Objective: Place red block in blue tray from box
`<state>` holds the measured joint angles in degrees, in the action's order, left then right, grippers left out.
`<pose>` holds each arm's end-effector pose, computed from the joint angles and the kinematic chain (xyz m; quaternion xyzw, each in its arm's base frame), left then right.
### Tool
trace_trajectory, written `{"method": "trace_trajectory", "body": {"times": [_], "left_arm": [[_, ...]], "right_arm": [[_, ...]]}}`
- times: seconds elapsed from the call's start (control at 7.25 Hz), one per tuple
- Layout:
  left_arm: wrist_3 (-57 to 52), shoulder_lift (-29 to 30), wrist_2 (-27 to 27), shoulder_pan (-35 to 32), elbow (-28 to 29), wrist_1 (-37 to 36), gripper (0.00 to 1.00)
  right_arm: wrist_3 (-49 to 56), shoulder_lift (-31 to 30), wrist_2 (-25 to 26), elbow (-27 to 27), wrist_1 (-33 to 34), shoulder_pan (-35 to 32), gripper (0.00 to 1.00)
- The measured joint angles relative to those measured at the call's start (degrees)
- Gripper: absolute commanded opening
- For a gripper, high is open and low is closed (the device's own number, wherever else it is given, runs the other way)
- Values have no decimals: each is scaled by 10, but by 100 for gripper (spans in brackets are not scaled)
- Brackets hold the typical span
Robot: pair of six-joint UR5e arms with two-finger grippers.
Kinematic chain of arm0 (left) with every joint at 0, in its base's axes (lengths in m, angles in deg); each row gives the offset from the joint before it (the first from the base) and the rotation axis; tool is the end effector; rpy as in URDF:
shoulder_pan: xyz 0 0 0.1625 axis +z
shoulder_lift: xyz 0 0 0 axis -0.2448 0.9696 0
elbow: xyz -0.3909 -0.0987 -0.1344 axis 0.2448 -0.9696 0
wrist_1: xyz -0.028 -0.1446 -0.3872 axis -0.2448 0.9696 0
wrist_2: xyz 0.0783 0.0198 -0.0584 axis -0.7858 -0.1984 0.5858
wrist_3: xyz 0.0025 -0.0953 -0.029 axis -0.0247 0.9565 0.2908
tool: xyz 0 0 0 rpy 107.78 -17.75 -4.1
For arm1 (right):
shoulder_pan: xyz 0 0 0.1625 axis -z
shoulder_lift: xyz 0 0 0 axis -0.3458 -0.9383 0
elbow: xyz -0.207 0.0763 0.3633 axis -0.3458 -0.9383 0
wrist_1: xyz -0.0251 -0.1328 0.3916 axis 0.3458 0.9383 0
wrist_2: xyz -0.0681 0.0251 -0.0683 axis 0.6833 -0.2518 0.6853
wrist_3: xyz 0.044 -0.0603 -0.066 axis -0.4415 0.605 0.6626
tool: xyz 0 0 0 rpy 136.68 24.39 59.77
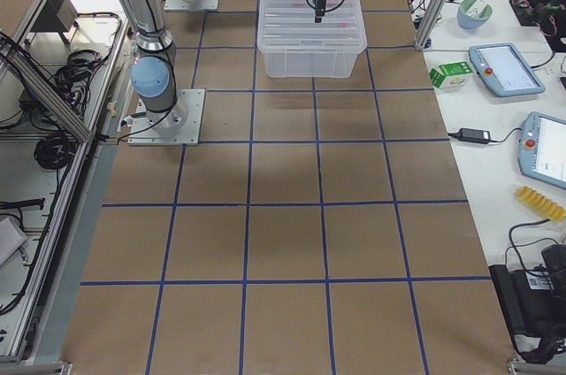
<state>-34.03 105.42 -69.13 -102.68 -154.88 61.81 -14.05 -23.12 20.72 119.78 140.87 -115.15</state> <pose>-0.1207 -0.4763 0.4944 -0.0099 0.9998 -0.0177 0.0016 0.1868 -0.5390 0.4623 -0.0049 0.9994 -0.0056 0.0337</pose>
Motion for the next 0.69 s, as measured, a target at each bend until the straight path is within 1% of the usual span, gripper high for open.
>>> {"method": "trace_trajectory", "body": {"times": [0.69], "left_arm": [[1, -2, -1, 0, 0, 2, 100]], "right_arm": [[5, 2, 3, 26, -3, -3, 100]]}}
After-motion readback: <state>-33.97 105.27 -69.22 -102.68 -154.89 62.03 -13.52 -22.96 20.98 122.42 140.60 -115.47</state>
